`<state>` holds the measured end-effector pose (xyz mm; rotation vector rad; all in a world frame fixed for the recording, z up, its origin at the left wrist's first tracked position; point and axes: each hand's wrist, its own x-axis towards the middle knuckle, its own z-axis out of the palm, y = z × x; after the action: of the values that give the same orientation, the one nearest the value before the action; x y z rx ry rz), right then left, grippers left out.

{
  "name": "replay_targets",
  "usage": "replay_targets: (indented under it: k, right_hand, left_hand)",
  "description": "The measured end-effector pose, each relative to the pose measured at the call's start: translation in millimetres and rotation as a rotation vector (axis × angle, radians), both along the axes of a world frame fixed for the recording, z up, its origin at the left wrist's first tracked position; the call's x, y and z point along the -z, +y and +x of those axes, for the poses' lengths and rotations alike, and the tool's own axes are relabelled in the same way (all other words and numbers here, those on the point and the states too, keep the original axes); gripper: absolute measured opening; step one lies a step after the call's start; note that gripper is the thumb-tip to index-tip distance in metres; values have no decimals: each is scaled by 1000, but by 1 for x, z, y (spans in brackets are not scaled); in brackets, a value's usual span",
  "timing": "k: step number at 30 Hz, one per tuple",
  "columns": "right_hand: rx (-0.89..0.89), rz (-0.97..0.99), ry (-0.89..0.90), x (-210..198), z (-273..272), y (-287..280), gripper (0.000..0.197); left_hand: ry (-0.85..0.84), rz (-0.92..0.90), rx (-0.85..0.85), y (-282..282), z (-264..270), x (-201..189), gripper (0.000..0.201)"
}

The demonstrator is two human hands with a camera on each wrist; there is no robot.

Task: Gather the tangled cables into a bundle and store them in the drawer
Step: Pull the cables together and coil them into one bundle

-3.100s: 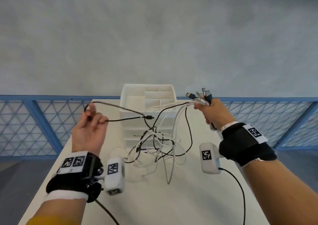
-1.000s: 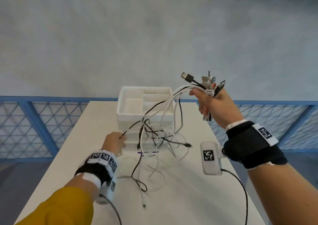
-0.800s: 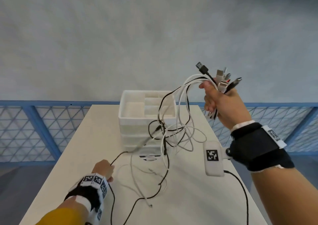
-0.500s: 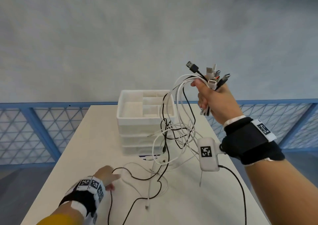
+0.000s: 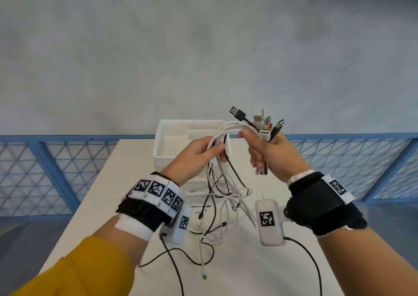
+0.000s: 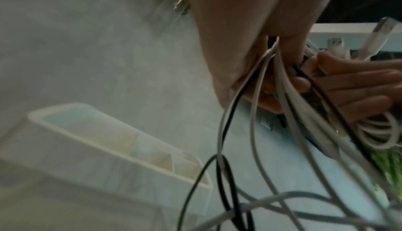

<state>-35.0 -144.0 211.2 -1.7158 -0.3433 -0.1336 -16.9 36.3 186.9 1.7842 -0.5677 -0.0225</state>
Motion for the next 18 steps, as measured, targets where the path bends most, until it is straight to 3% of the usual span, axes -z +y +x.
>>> replay_targets:
  k: [2, 4, 5, 8, 14, 16, 18]
  right_hand:
    - [24, 0, 35, 4, -1, -3, 15]
    - [43, -32, 40, 5, -3, -1, 13]
    - [60, -39, 31, 4, -3, 0, 11]
    - [93, -37, 3, 0, -1, 1, 12]
    - [153, 87, 56, 21, 2, -2, 23]
    - [166, 124, 88, 29, 3, 2, 22]
    - [162, 149, 113, 34, 5, 7, 22]
  left_hand:
    - [-16, -13, 34, 0, 1, -3, 16]
    - [-2, -36, 121, -2, 1, -6, 39]
    - [28, -47, 148, -5, -1, -7, 39]
    - [56, -97, 136, -7, -1, -3, 9]
    - [201, -136, 237, 20, 6, 7, 25]
    - [253, -196, 269, 23, 6, 6, 24]
    - [209, -126, 278, 22, 4, 2, 20]
